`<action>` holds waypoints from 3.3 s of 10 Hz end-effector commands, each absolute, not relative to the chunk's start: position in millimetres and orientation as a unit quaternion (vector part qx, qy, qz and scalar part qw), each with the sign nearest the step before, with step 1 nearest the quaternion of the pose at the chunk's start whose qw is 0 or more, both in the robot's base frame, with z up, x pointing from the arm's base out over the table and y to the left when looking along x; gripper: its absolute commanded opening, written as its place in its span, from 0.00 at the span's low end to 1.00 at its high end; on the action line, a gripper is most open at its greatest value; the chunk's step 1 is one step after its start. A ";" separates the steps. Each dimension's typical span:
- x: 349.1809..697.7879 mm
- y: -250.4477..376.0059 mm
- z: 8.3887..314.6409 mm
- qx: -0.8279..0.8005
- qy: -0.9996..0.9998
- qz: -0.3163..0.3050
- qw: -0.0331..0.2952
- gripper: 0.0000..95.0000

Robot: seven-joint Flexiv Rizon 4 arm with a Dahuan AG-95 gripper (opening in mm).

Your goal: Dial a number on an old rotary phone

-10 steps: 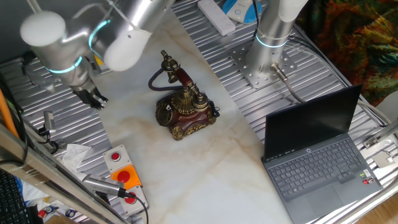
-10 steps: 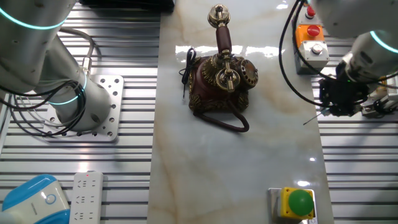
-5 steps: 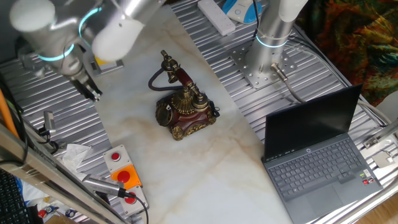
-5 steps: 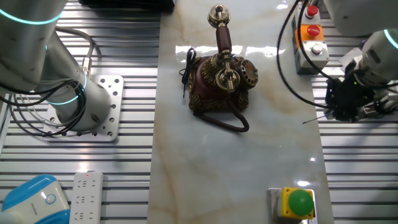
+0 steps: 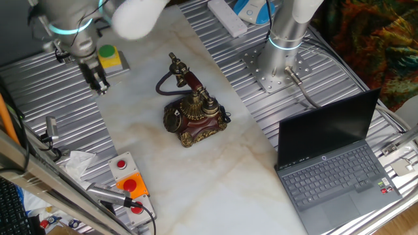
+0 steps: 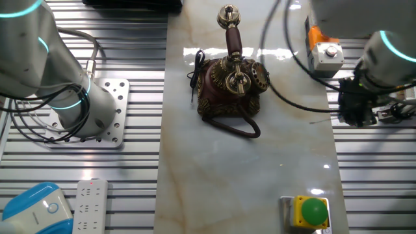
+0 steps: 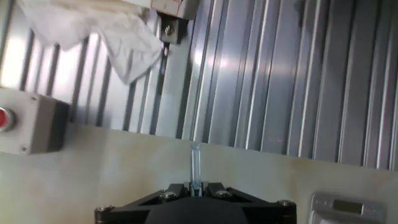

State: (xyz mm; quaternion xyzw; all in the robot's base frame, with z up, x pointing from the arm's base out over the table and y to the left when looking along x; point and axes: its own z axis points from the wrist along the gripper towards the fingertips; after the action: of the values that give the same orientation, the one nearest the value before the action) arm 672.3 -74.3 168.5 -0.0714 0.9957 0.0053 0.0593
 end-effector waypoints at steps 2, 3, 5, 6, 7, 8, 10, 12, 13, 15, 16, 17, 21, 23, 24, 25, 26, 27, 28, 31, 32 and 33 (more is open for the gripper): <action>667.3 -69.4 180.4 -0.049 0.996 0.016 0.073 0.00; 666.7 -66.6 182.2 -0.046 0.996 0.014 0.075 0.00; 664.7 -57.7 186.0 -0.035 0.996 0.010 0.078 0.00; 663.8 -48.6 186.6 -0.029 0.996 0.004 0.081 0.00; 663.2 -44.8 186.5 -0.024 0.996 0.004 0.082 0.00; 660.5 -31.4 184.2 -0.018 0.996 -0.003 0.089 0.00; 655.7 -14.6 183.9 -0.010 0.995 -0.011 0.096 0.00; 654.0 -2.2 182.1 -0.002 0.995 -0.016 0.101 0.00; 652.5 2.4 181.2 0.000 0.994 -0.019 0.103 0.00; 645.3 11.3 179.3 0.007 0.993 -0.020 0.113 0.00; 640.4 16.7 176.5 0.011 0.993 -0.021 0.117 0.00; 636.1 21.1 173.2 0.014 0.992 -0.022 0.122 0.00; 626.9 29.1 166.4 0.024 0.991 -0.018 0.131 0.00; 625.9 28.5 166.3 0.033 0.990 -0.016 0.135 0.00; 625.2 28.0 165.9 0.034 0.990 -0.014 0.136 0.00; 625.2 28.0 165.9 0.036 0.990 -0.013 0.136 0.00; 625.3 27.8 165.6 0.041 0.990 -0.011 0.134 0.00; 625.3 27.8 165.6 0.044 0.990 -0.010 0.131 0.00; 625.3 27.8 165.6 0.043 0.991 -0.011 0.129 0.00; 625.3 27.8 165.6 0.041 0.991 -0.012 0.123 0.00; 625.3 27.8 165.6 0.038 0.992 -0.014 0.120 0.00; 625.3 27.8 165.6 0.034 0.993 -0.015 0.116 0.00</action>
State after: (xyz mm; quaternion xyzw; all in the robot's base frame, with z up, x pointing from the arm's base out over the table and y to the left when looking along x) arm 624.8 27.8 166.0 0.0336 0.9926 -0.0155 0.1156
